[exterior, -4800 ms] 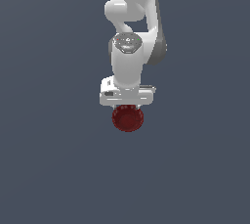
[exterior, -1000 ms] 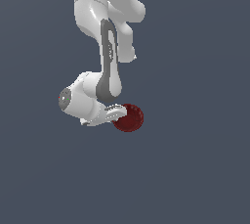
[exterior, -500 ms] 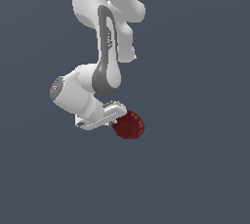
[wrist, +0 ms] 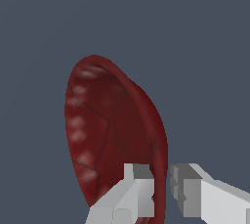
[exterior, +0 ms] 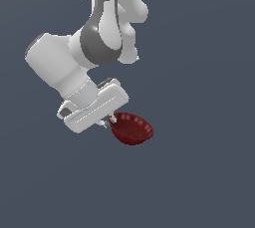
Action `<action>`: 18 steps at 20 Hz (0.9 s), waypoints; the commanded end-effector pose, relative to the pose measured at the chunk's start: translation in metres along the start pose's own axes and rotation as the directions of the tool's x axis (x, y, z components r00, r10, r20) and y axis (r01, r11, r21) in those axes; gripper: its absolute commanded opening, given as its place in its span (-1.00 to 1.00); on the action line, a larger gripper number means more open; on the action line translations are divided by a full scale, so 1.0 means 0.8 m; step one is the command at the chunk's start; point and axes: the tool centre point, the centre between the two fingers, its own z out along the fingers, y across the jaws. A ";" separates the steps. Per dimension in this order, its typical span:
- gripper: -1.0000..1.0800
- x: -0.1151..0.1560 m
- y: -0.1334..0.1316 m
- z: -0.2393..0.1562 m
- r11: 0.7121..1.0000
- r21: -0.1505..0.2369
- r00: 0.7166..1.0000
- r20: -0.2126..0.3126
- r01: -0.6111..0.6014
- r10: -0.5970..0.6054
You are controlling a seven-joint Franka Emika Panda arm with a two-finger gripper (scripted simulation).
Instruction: Pick up the object and move it to a goal position.
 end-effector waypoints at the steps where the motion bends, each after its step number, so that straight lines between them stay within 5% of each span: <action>1: -1.00 0.026 -0.016 -0.037 0.998 -0.014 0.995 -0.077 0.060 -0.061; 9: -1.00 0.065 -0.058 -0.124 0.981 -0.052 0.950 -0.245 0.186 -0.193; 18: -1.00 0.075 -0.079 -0.167 0.968 -0.074 0.913 -0.321 0.242 -0.252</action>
